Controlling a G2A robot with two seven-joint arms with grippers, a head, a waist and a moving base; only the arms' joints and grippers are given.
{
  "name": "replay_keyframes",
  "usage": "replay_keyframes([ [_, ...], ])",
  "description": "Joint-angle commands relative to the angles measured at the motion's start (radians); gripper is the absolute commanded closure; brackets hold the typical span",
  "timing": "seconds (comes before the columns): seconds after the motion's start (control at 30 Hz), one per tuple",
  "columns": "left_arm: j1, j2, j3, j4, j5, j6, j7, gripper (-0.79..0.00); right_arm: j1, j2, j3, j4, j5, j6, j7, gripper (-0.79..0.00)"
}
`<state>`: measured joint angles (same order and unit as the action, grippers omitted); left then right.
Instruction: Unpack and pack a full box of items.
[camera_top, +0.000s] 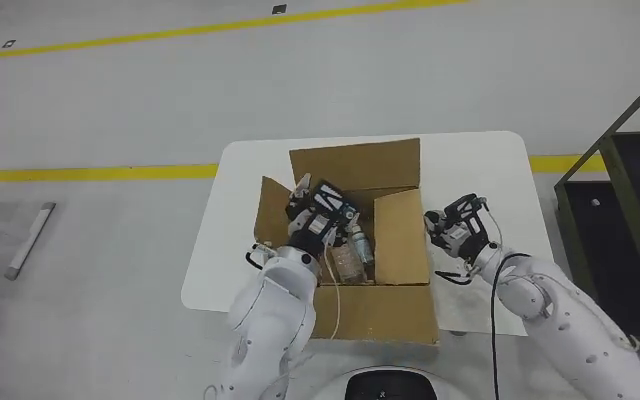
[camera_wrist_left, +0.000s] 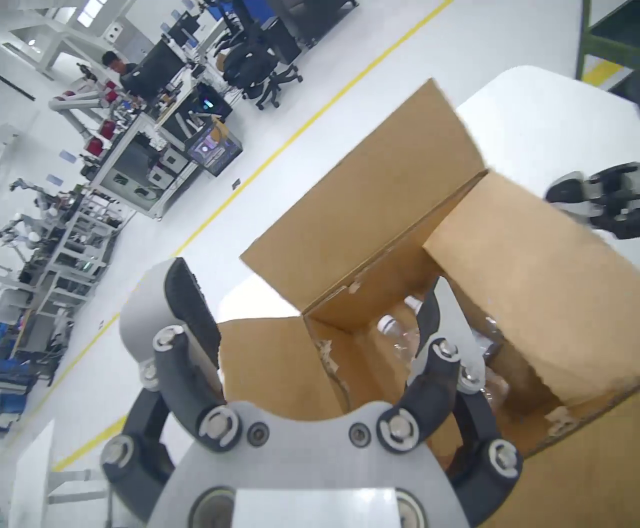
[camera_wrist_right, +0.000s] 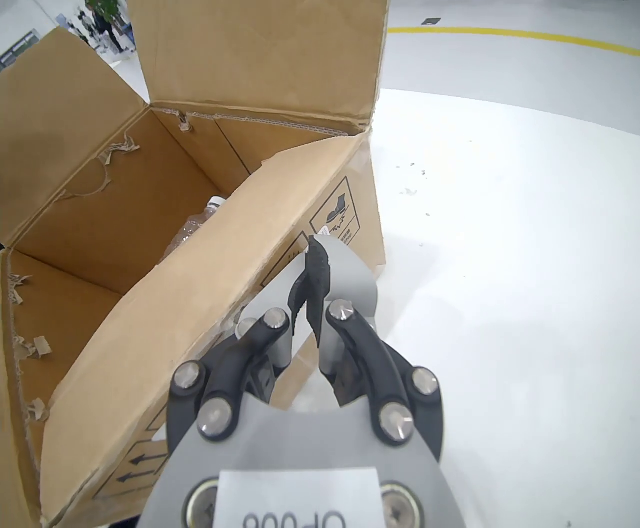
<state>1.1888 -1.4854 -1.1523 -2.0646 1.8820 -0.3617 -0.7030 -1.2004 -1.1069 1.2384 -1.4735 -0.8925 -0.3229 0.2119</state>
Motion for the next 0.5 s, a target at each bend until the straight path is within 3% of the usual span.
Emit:
replay_keyframes([
  [0.0,-0.002,-0.002,0.008,0.013,-0.033,0.004,0.005,-0.785,-0.009,0.0,0.006,-0.005,-0.003,0.004,-0.012,0.0],
  [0.17,-0.002,-0.008,0.03,0.043,-0.146,0.015,0.0,-0.785,-0.129,0.015,0.073,-0.109,-0.018,0.011,-0.019,0.0],
  [0.47,-0.017,-0.022,0.013,0.168,-0.483,0.082,-0.053,-0.785,-0.544,0.049,0.32,-0.402,-0.033,0.025,-0.066,0.0],
])
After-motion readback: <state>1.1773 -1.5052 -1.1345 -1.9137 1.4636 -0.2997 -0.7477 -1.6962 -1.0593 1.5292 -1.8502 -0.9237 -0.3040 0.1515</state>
